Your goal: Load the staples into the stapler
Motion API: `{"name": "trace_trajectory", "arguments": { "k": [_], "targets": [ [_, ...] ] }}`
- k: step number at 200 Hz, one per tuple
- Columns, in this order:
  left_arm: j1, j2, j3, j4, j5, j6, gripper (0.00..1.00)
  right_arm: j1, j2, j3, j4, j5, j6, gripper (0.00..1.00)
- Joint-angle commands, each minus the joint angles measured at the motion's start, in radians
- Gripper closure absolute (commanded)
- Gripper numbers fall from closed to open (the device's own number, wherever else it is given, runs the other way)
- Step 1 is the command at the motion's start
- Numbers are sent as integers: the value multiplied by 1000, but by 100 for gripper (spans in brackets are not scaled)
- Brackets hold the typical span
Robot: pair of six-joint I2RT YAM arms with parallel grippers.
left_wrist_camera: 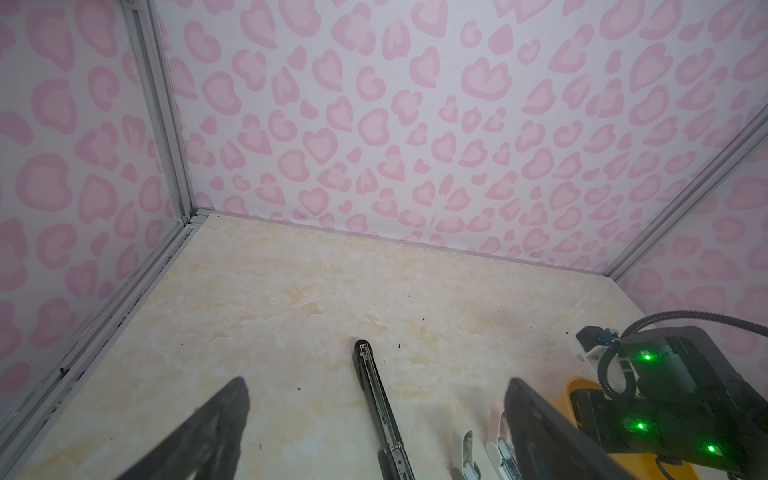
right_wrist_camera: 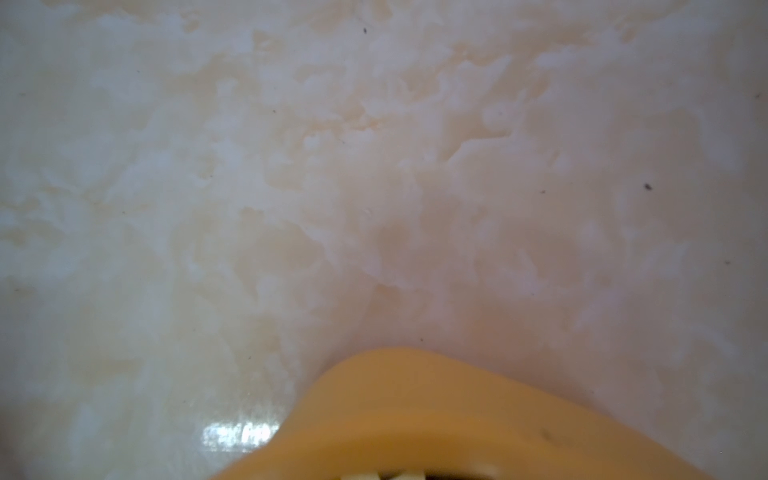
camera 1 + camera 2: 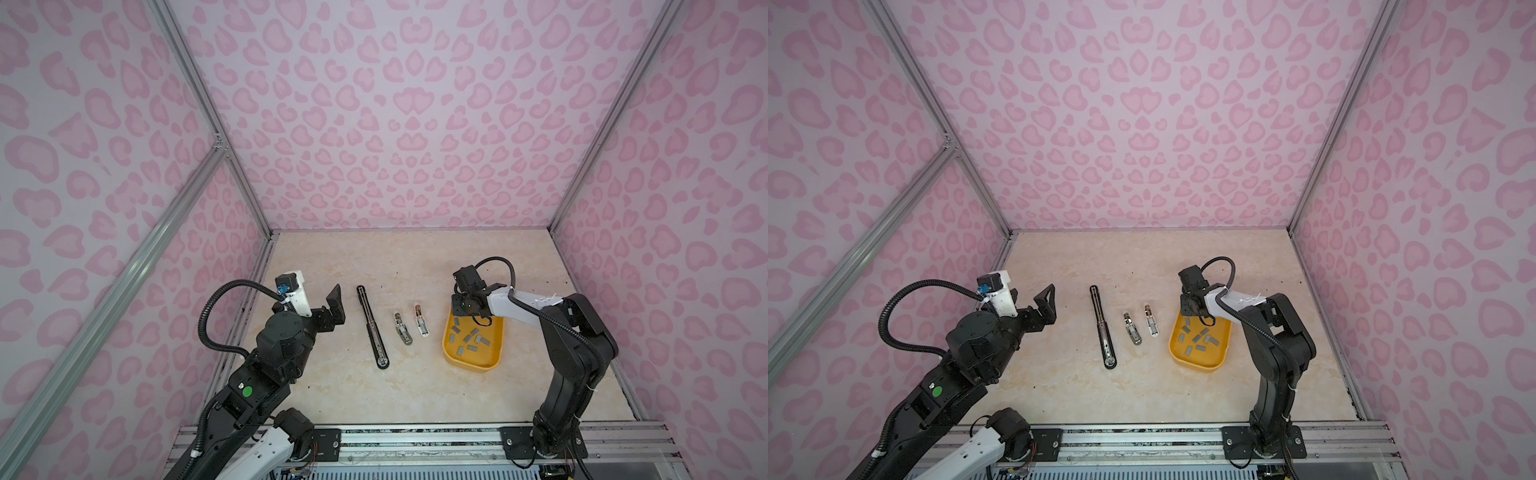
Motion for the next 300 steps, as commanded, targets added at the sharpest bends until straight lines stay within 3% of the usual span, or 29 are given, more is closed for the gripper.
{"name": "trace_trajectory", "arguments": {
  "k": [1,54,87,142,196,237,300],
  "targets": [
    [1,1,-3,10,8,-7,3,6,7,-13,-13,32,5,76],
    [1,-8,-7,7,11,-10,3,18,16,-15,-27,68,18,82],
    [1,-14,-8,6,11,-12,3,39,16,-13,-44,96,23,73],
    [1,-17,-10,5,13,-13,3,59,16,-18,-57,116,38,78],
    [1,-19,-13,8,15,-13,3,65,7,-29,-57,120,44,75],
    [1,-19,-14,7,18,-15,3,64,18,-25,-55,113,45,86],
    [1,-13,-13,3,18,-21,3,66,-22,-28,-57,111,58,90]
  ]
}}
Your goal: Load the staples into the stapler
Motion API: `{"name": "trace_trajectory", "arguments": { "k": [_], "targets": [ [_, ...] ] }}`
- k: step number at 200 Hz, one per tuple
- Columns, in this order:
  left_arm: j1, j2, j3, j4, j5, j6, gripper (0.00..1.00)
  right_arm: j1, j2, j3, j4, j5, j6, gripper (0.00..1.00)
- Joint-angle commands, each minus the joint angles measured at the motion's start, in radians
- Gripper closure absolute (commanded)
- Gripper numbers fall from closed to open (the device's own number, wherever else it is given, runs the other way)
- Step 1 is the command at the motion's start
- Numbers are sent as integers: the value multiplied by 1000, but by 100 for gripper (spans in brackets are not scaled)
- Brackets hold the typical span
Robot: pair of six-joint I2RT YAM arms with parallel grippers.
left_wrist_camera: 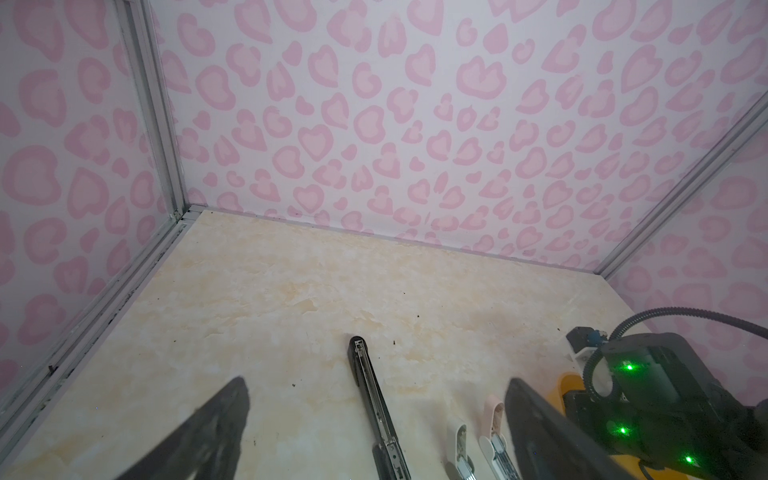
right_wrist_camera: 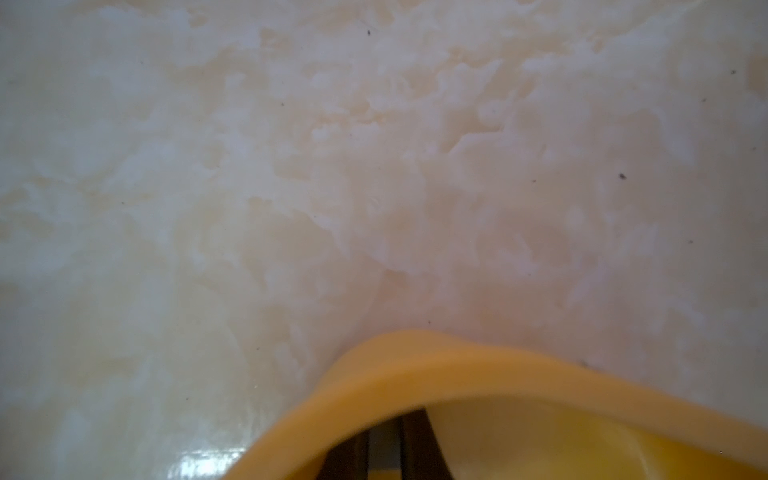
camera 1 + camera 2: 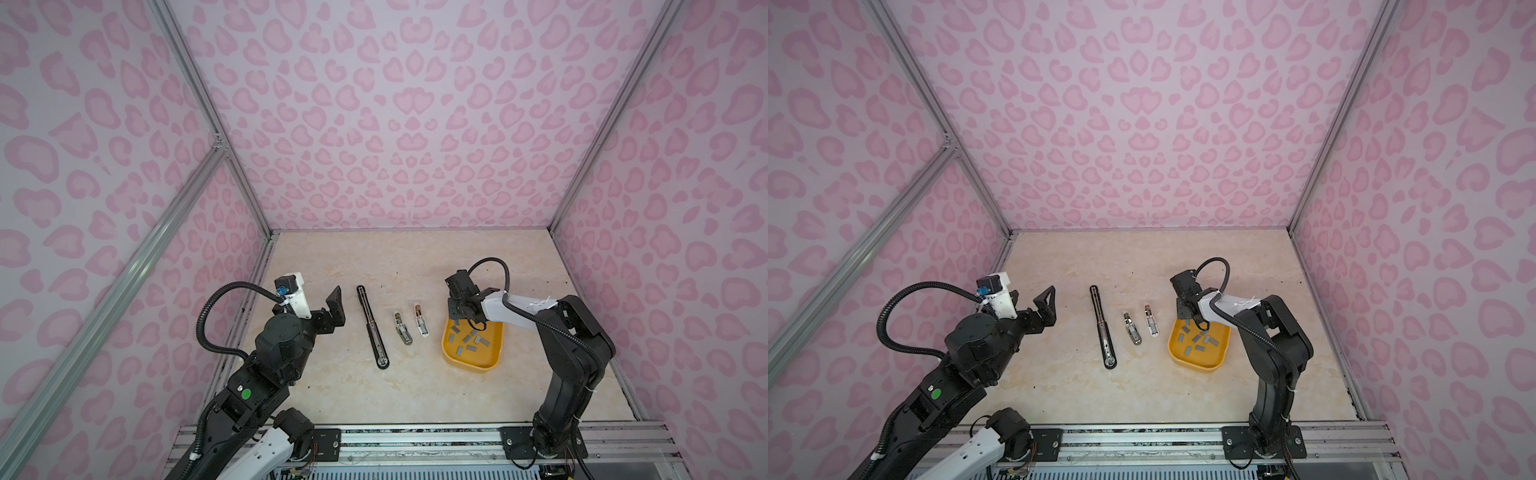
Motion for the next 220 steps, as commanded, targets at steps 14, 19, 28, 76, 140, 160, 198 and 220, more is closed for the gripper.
{"name": "trace_trajectory", "arguments": {
  "k": [14,19,28,76,140,160,198,220],
  "targets": [
    [1,7,3,-5,14,-19,3,3,-40,-1,-77,-5,17,91],
    [1,7,0,-6,22,-24,3,7,-54,-1,-78,-3,15,91],
    [1,6,-6,-6,37,-31,3,13,-81,-6,-82,6,16,91],
    [1,-12,-27,-95,67,-138,3,84,-281,-54,-112,102,33,93],
    [1,-192,-225,-103,-11,-267,3,259,-519,-173,38,78,-71,95],
    [2,-200,-304,-111,-65,-295,3,292,-520,-179,66,64,-62,96],
    [1,-167,-414,-114,-146,-340,0,392,-434,-157,144,70,-62,98],
    [1,-159,-418,-95,-104,-330,9,422,-393,-160,189,94,-50,100]
  ]
}}
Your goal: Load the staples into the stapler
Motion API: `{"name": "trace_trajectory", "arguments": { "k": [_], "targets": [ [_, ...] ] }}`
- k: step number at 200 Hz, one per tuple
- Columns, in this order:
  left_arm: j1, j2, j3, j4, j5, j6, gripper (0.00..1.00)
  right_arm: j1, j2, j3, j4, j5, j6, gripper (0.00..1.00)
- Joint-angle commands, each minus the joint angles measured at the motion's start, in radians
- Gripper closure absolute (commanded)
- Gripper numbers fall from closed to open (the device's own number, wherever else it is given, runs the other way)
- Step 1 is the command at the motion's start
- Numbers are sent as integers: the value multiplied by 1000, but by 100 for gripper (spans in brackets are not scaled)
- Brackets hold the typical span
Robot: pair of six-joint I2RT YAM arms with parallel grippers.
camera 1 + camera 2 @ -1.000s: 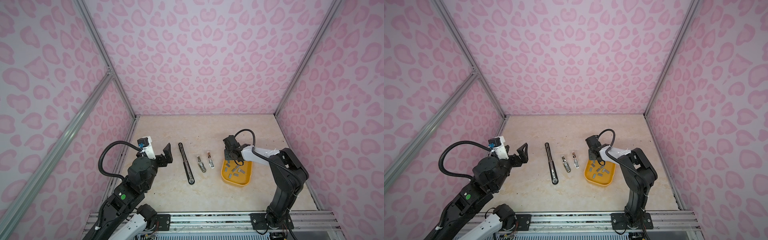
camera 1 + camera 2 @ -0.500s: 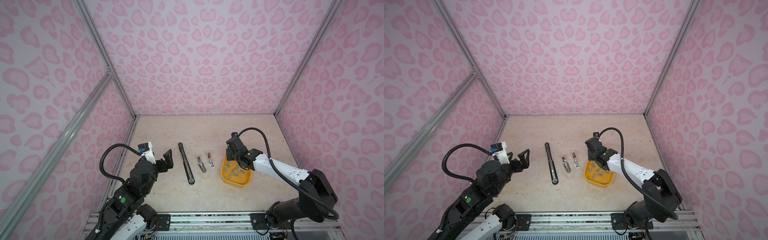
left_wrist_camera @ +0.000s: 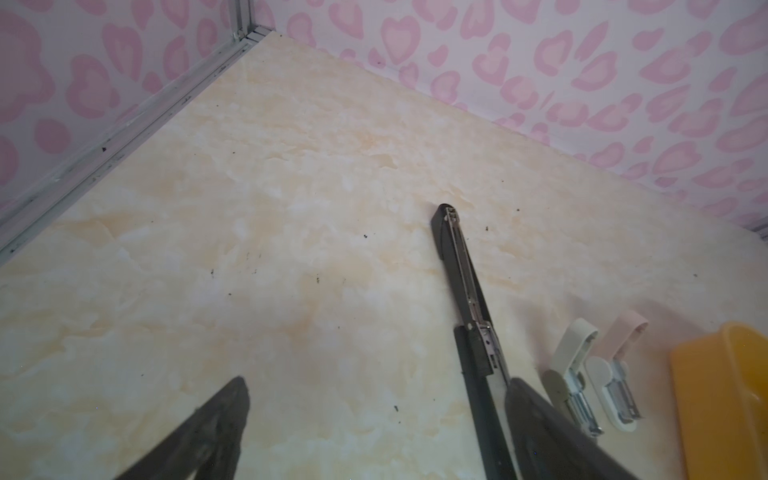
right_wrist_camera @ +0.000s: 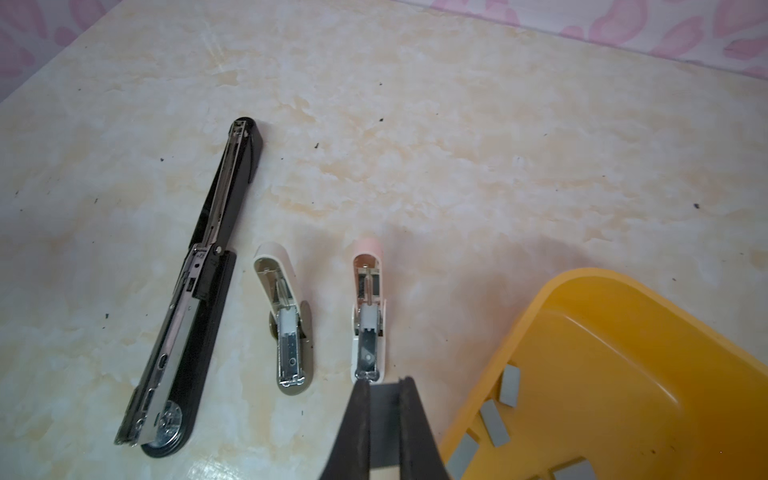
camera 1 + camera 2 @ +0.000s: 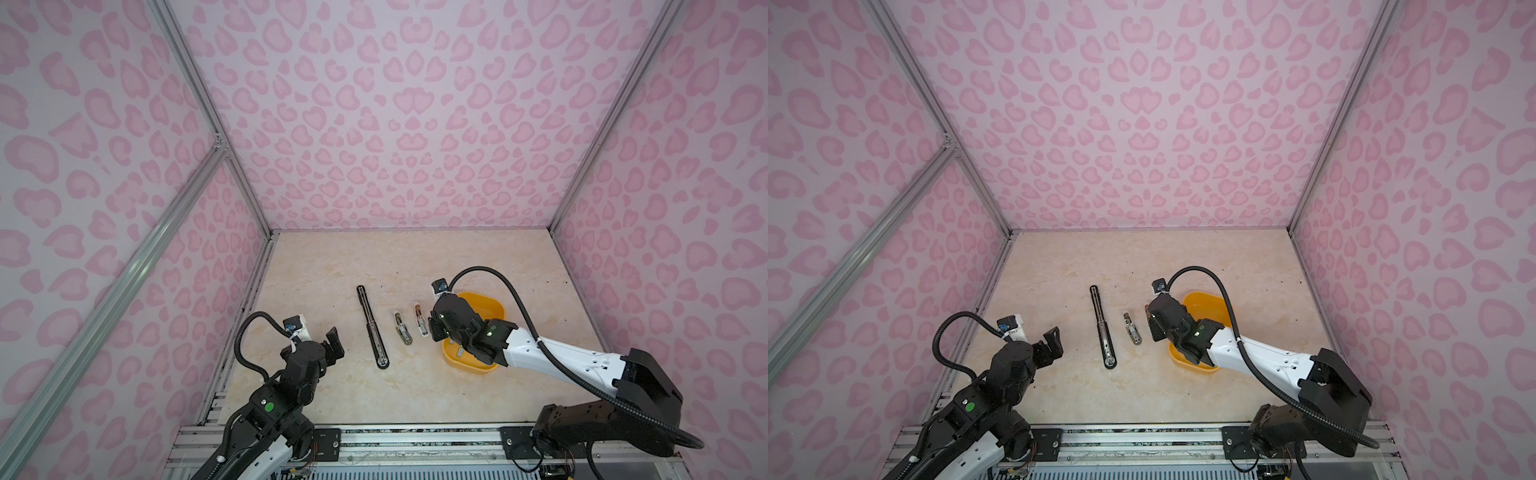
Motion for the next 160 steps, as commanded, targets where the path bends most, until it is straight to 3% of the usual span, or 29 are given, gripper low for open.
{"name": "trace_trajectory", "arguments": {
  "k": [1,64,103,160],
  "targets": [
    [1,3,-4,38,-8,-14,9,21,34,-2,85,27,7,100],
    [2,-100,-55,99,-8,33,0,20,167,38,118,0,26,100],
    [1,-154,-71,95,-17,33,4,23,258,71,113,-39,110,100],
    [1,-159,-66,73,-31,18,4,85,221,-32,71,80,204,100]
  ]
}}
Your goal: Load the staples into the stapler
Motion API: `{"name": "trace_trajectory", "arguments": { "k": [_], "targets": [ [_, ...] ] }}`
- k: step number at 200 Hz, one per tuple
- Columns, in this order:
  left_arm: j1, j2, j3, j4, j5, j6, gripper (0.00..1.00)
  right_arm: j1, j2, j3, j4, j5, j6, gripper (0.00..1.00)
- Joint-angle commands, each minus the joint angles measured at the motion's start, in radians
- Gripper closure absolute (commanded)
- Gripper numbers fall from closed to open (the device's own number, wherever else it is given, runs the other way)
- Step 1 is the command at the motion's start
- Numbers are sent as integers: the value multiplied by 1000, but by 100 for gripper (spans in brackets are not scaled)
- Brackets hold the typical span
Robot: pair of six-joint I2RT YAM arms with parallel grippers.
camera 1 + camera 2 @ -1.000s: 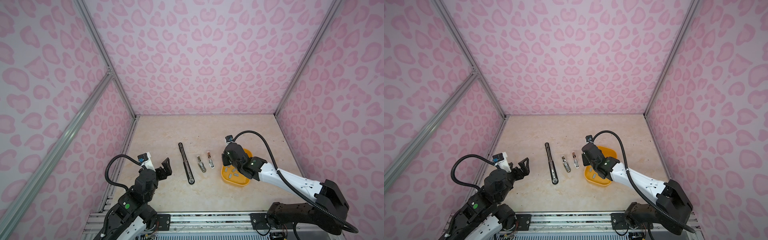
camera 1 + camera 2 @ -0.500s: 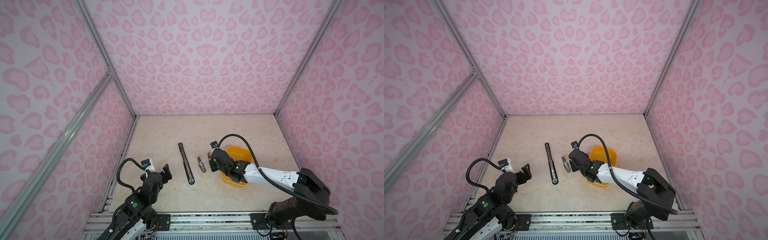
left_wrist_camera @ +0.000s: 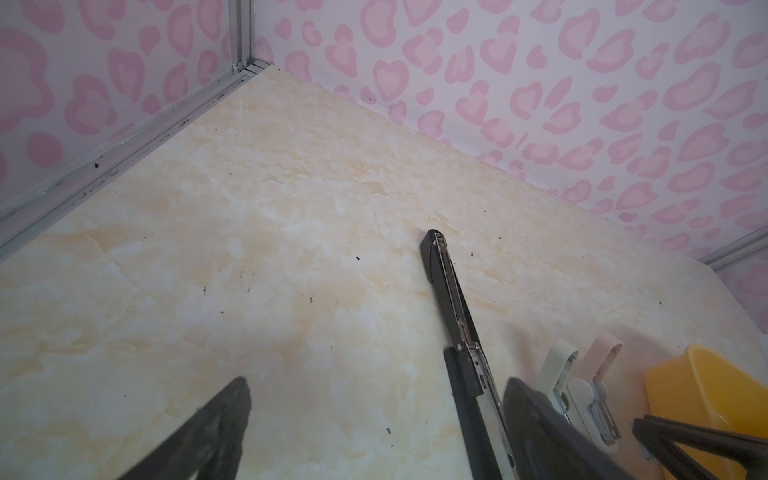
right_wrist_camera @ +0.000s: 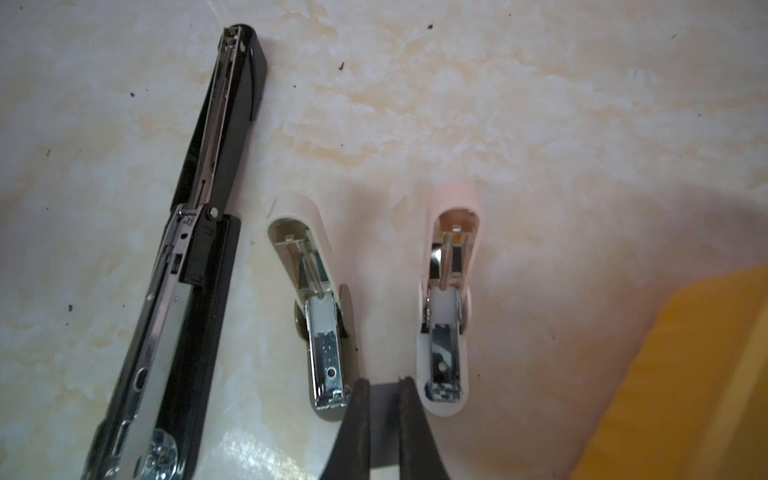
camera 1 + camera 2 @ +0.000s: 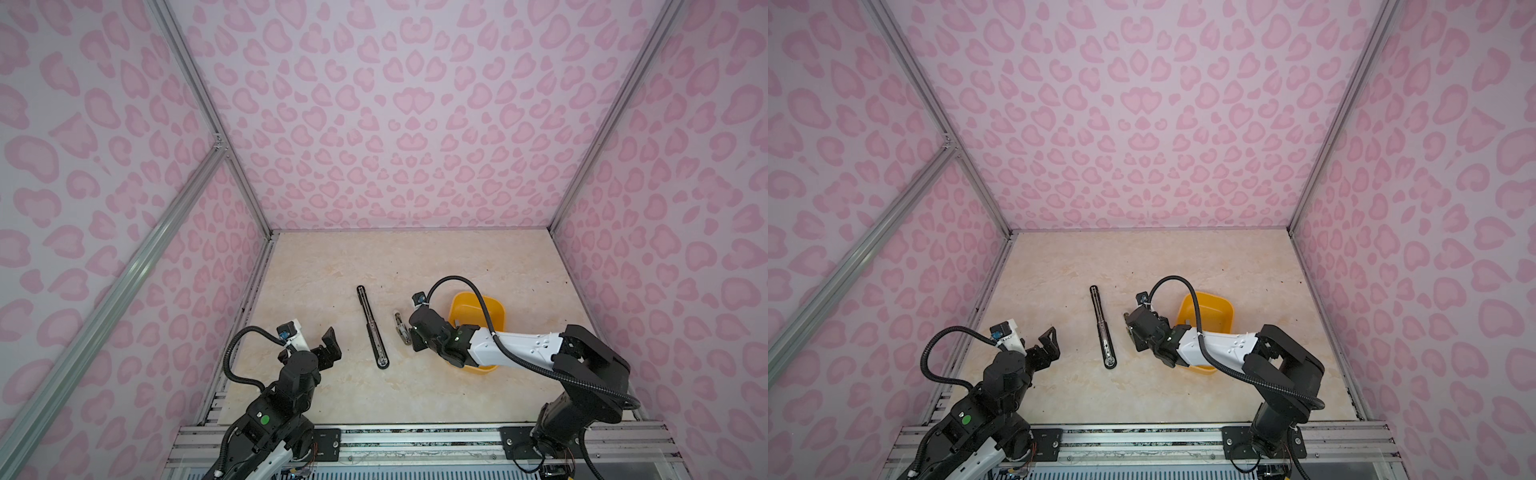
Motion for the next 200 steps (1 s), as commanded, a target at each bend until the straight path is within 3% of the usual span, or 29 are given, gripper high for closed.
{"name": "trace_trajectory", "arguments": {
  "k": [1,105,200],
  "targets": [
    [1,-1,5,9,-24,-15,4,17,-18,-44,-34,74,64,100],
    [1,-46,-3,-16,-26,-26,4,-3,-86,-153,-88,152,105,100],
    [1,-6,-12,51,59,24,4,-13,-51,-59,42,138,-38,100]
  ]
}}
